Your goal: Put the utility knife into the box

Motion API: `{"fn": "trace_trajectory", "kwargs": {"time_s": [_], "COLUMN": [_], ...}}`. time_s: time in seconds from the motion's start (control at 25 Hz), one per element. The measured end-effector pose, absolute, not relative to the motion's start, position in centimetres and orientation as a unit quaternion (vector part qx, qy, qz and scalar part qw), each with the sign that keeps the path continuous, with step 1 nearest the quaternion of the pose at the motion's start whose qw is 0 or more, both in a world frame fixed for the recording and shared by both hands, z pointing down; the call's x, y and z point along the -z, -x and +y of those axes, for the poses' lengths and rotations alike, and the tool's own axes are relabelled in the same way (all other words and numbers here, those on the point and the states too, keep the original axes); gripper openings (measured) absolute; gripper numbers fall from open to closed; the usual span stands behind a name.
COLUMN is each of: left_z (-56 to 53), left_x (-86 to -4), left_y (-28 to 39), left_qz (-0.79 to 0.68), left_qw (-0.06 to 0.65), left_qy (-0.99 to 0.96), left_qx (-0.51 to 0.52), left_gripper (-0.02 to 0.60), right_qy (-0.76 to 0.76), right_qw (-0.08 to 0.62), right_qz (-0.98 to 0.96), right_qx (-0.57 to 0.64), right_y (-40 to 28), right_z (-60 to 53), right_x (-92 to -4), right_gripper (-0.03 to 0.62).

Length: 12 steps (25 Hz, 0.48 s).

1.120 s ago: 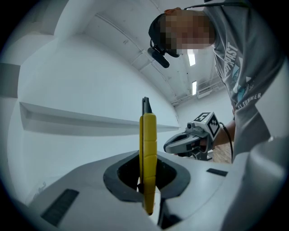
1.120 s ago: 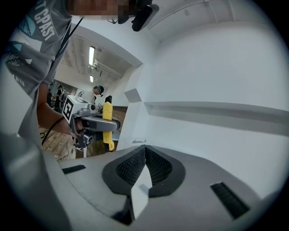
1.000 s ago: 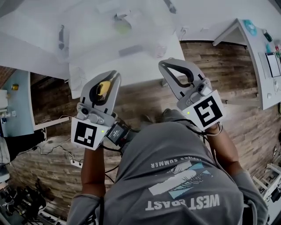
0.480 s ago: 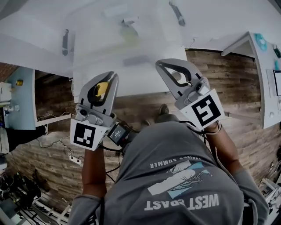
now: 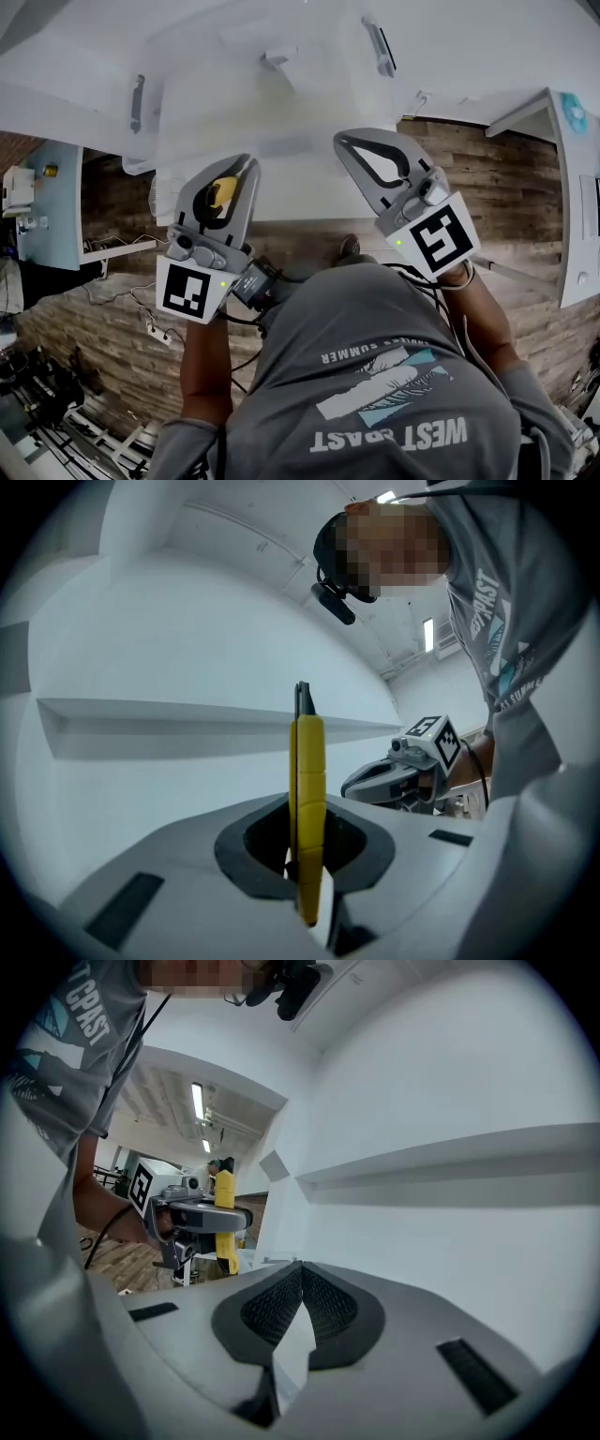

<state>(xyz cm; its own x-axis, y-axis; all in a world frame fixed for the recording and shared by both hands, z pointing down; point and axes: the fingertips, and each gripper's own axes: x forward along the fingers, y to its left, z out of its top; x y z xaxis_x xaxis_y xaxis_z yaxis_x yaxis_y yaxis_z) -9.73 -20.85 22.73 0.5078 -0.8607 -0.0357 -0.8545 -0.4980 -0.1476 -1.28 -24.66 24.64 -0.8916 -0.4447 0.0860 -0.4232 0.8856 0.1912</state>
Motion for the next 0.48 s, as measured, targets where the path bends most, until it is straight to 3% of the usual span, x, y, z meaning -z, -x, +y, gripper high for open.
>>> {"fn": "trace_trajectory", "kwargs": {"time_s": [0.48], "left_z": [-24.0], "left_x": [-22.8], "left_y": [11.9], "left_qz": [0.485], "left_qw": [0.078], "left_qy": [0.871], "left_qx": [0.035], "left_gripper": [0.037], "right_qy": [-0.24], "right_qw": [0.073], "right_qz": [-0.965], "right_qx": [0.073], "right_y": [2.1], "right_z": [-27.4], "right_x": [-24.6], "right_gripper": [0.011]}}
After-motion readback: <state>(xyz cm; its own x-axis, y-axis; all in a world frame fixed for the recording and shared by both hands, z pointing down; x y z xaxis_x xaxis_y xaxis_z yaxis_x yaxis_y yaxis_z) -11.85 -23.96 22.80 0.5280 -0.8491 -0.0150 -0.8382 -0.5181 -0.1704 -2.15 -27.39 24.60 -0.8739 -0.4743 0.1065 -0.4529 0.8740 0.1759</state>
